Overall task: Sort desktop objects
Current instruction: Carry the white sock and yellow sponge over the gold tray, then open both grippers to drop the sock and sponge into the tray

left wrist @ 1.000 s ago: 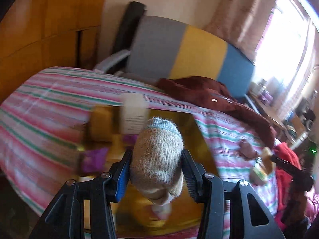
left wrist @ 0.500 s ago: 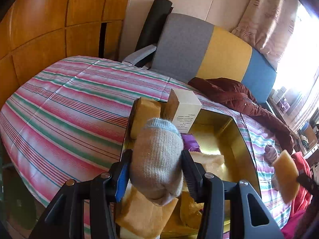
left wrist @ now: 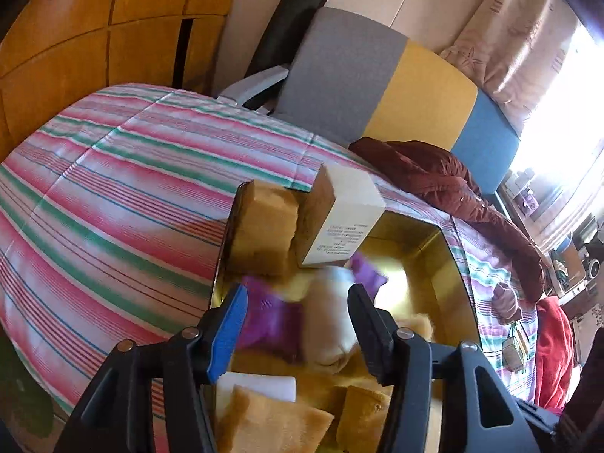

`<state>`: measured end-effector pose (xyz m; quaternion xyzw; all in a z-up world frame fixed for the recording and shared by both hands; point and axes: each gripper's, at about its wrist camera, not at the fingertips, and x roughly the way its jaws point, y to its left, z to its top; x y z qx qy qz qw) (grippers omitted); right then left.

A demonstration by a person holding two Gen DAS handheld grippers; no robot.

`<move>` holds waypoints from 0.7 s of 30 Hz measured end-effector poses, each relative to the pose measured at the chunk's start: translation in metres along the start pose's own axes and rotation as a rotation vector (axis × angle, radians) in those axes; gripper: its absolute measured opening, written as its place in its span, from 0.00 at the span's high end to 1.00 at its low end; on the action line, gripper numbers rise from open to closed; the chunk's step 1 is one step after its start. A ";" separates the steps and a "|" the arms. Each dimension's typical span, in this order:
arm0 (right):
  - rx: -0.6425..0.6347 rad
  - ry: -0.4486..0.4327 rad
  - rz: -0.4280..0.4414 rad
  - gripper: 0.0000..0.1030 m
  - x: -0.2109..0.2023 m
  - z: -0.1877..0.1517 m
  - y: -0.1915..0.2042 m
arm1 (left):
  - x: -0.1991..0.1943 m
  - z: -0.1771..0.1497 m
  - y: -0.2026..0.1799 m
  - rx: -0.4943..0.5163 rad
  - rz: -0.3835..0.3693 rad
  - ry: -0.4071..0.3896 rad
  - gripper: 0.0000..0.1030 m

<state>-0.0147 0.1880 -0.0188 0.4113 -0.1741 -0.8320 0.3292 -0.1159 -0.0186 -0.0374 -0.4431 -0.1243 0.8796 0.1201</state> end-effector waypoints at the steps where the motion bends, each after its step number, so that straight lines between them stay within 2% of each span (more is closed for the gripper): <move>1: 0.002 0.005 -0.002 0.27 0.001 -0.002 -0.001 | -0.001 -0.001 0.003 -0.012 0.002 -0.001 0.45; 5: 0.007 0.028 0.007 0.27 0.004 -0.011 -0.003 | -0.009 -0.007 0.014 -0.058 0.015 -0.012 0.45; 8: 0.010 0.033 0.011 0.27 0.007 -0.014 -0.002 | -0.021 -0.015 0.018 -0.058 0.056 -0.037 0.45; 13: 0.010 0.034 -0.008 0.23 0.010 -0.018 -0.001 | -0.045 -0.029 0.002 0.054 0.154 -0.112 0.45; 21: -0.041 -0.013 -0.135 0.17 -0.002 -0.017 0.003 | -0.063 -0.038 -0.018 0.132 0.210 -0.161 0.45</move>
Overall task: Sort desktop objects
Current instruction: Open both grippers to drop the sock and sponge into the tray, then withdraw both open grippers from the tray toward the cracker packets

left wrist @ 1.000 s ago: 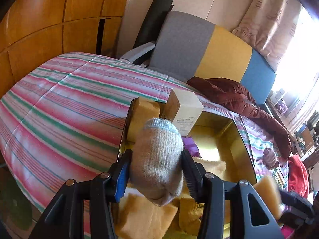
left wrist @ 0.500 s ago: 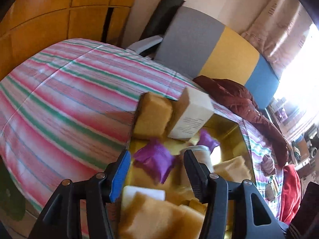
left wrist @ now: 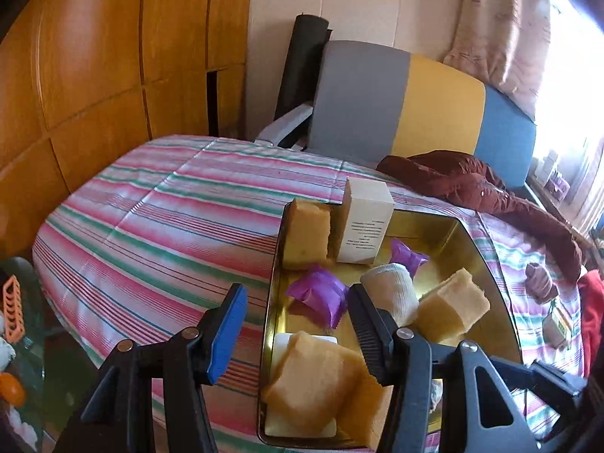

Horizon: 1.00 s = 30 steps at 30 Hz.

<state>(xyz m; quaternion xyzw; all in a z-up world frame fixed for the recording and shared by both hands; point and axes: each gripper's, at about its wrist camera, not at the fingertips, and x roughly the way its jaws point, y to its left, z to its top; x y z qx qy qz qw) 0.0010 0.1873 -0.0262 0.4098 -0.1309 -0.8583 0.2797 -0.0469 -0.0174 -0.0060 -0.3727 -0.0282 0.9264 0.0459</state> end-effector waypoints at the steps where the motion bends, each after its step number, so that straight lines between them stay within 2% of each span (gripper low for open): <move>1: -0.007 -0.005 -0.014 0.16 -0.003 0.000 0.000 | -0.002 -0.001 -0.003 0.010 0.006 -0.001 0.45; 16: -0.029 -0.061 -0.201 0.10 -0.040 -0.006 -0.021 | -0.021 -0.010 -0.039 0.117 -0.004 -0.029 0.45; 30: 0.111 -0.124 -0.423 0.06 -0.110 -0.011 -0.094 | -0.030 -0.020 -0.098 0.255 -0.100 -0.031 0.45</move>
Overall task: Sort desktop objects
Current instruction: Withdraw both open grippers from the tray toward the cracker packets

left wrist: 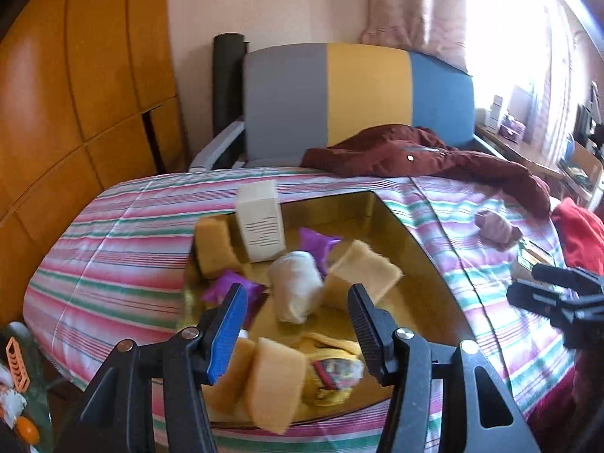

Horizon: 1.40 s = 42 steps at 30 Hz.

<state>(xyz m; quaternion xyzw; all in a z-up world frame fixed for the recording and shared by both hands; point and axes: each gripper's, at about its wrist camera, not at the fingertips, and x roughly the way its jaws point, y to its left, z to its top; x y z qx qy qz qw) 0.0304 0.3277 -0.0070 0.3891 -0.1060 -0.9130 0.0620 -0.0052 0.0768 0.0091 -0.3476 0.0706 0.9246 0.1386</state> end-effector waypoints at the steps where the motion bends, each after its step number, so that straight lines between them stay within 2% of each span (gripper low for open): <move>1: 0.015 0.002 -0.018 0.06 -0.002 -0.001 -0.008 | 0.001 0.000 -0.005 0.010 -0.012 0.004 0.45; 13: 0.140 0.047 -0.165 0.04 -0.021 -0.011 -0.083 | 0.004 0.003 -0.062 0.101 -0.139 0.016 0.45; 20: 0.344 0.065 -0.246 0.04 -0.054 -0.022 -0.155 | 0.008 0.005 -0.092 0.127 -0.227 0.031 0.45; 25: 0.468 0.044 -0.298 0.04 -0.076 -0.026 -0.198 | 0.014 0.006 -0.115 0.153 -0.280 0.053 0.45; 31: 0.591 0.038 -0.293 0.04 -0.071 -0.025 -0.234 | 0.023 0.007 -0.145 0.166 -0.364 0.109 0.45; 35: 0.579 0.052 -0.276 0.04 -0.056 -0.016 -0.241 | 0.031 0.006 -0.162 0.164 -0.413 0.157 0.46; 37: 0.560 0.058 -0.294 0.04 -0.049 -0.007 -0.247 | 0.035 0.005 -0.174 0.176 -0.425 0.175 0.46; 39: 0.514 0.067 -0.324 0.04 -0.041 0.002 -0.252 | 0.038 0.004 -0.186 0.194 -0.431 0.185 0.46; 42: 0.401 0.127 -0.357 0.04 -0.022 0.018 -0.259 | 0.044 0.000 -0.202 0.205 -0.454 0.224 0.46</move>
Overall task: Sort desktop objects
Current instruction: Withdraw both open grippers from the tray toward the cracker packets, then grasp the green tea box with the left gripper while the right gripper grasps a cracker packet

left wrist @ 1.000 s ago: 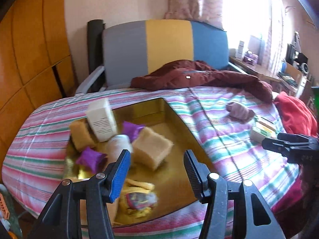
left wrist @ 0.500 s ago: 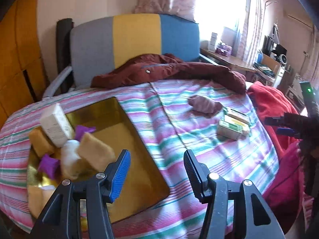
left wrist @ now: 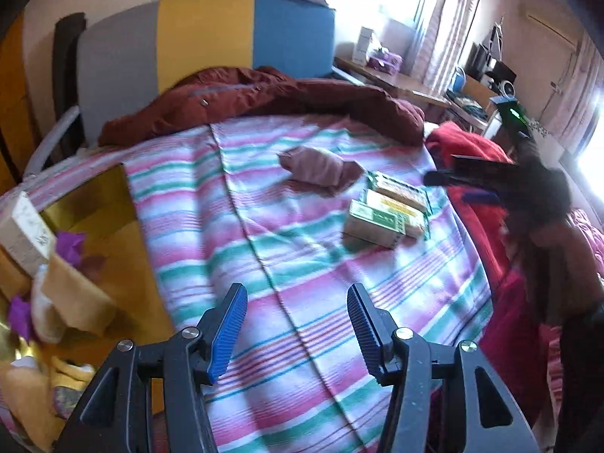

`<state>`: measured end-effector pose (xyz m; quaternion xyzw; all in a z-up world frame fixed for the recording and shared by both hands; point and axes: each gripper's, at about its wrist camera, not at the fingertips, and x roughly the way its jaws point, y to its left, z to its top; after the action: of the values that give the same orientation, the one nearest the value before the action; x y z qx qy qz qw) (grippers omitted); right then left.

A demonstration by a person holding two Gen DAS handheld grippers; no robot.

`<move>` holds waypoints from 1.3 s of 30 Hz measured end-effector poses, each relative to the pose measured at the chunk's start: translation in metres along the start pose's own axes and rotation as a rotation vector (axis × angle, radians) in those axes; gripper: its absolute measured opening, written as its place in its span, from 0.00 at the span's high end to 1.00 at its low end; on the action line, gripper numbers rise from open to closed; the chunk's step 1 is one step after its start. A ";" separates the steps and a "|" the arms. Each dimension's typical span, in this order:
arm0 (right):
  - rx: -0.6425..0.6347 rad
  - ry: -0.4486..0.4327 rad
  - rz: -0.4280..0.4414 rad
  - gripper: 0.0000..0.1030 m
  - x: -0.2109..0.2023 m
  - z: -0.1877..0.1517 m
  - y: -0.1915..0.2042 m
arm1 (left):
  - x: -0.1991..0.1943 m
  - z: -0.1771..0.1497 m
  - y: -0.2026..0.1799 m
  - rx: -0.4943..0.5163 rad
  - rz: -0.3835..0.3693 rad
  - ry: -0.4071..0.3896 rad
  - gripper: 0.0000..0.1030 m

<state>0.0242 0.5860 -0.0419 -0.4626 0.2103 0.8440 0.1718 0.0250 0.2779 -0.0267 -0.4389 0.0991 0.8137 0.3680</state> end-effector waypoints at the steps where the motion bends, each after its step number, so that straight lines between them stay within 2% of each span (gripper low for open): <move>1: -0.061 0.012 -0.032 0.04 0.008 0.008 0.004 | 0.003 0.000 -0.003 0.000 -0.003 0.007 0.46; 4: -0.192 0.061 -0.095 0.04 0.031 0.022 0.005 | 0.010 -0.001 -0.011 0.016 -0.008 0.021 0.46; 6: -0.248 0.096 -0.096 0.04 0.045 0.027 0.004 | 0.013 -0.001 -0.014 0.017 -0.015 0.022 0.46; 9: -0.298 0.138 -0.084 0.04 0.064 0.031 0.003 | 0.019 0.003 -0.018 0.020 -0.028 0.031 0.46; 12: -0.330 0.155 -0.108 0.06 0.080 0.033 0.003 | 0.028 0.009 -0.021 0.018 -0.033 0.048 0.46; 13: -0.330 0.146 -0.102 0.12 0.084 0.033 0.002 | 0.031 0.011 -0.022 0.016 -0.034 0.053 0.46; 14: -0.321 0.144 -0.082 0.29 0.086 0.034 -0.001 | 0.034 0.013 -0.024 0.014 -0.035 0.059 0.46; 15: -0.314 0.154 -0.073 0.37 0.089 0.033 -0.003 | 0.037 0.015 -0.025 0.013 -0.037 0.063 0.46; 19: -0.331 0.146 -0.061 0.44 0.087 0.029 -0.004 | 0.048 0.022 -0.030 -0.007 -0.046 0.077 0.46; 21: -0.326 0.144 -0.060 0.45 0.086 0.028 -0.006 | 0.057 0.026 -0.030 -0.046 -0.081 0.107 0.46; 24: -0.327 0.141 -0.065 0.46 0.084 0.026 -0.006 | 0.077 0.032 -0.028 -0.155 -0.169 0.183 0.47; 27: -0.317 0.146 -0.060 0.46 0.083 0.027 -0.009 | 0.089 0.040 -0.027 -0.228 -0.213 0.216 0.49; 30: -0.287 0.151 -0.057 0.46 0.083 0.033 -0.016 | 0.100 0.052 -0.028 -0.277 -0.211 0.224 0.50; 34: -0.273 0.151 -0.047 0.46 0.082 0.035 -0.019 | 0.123 0.067 -0.029 -0.358 -0.214 0.275 0.50; 39: -0.278 0.152 -0.049 0.46 0.081 0.036 -0.017 | 0.144 0.078 -0.035 -0.412 -0.157 0.300 0.50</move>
<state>-0.0346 0.6269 -0.0967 -0.5492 0.0928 0.8232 0.1102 -0.0504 0.4137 -0.0881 -0.6266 -0.0495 0.7115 0.3142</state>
